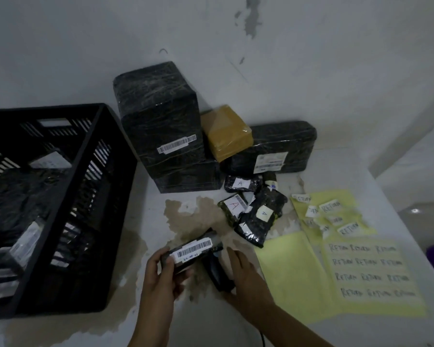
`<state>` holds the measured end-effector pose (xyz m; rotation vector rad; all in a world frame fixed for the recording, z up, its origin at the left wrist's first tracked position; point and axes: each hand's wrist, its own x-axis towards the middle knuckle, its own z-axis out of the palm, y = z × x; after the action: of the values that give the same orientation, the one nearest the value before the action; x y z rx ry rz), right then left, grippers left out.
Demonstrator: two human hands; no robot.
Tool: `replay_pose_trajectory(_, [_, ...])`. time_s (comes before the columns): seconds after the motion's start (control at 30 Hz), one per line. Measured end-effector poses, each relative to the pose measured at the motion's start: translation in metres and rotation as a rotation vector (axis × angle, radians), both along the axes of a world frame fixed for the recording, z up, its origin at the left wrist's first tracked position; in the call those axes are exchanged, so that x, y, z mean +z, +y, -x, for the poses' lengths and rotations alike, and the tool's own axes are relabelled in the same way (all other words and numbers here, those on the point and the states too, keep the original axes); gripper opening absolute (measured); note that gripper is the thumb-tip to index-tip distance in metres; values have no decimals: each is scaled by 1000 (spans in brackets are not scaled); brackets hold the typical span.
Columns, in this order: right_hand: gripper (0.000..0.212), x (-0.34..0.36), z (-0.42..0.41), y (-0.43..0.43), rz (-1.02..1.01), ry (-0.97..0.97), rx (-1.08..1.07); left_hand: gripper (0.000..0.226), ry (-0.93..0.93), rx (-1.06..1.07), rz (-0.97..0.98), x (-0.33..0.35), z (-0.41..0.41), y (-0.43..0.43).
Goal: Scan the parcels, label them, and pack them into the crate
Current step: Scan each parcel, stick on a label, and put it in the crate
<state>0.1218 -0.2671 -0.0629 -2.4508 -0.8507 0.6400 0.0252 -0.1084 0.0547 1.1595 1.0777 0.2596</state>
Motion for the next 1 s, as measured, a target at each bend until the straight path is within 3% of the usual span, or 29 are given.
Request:
replay_pose_trajectory(0.1, [100, 20, -2, -26, -121, 92, -76, 17, 22, -9, 29, 1, -10, -16])
replay_pose_trajectory(0.23, [79, 67, -16, -68, -357, 161, -192, 17, 15, -60, 60, 6, -34, -47])
replay_pose_trajectory(0.37, [66, 117, -33, -110, -441, 133, -262, 20, 0, -177, 91, 13, -56, -81])
replay_pose_trajectory(0.67, [25, 163, -76, -190, -502, 48, -256, 20, -28, -338, 228, 28, -96, -155])
replay_pose_trajectory(0.83, [16, 162, -108, -213, -524, 116, -321, 14, -97, -427, 71, 31, -112, -180])
replay_pose_trajectory(1.0, [11, 154, -134, -219, -540, 177, -376, 23, -144, -468, 31, 32, -129, -193])
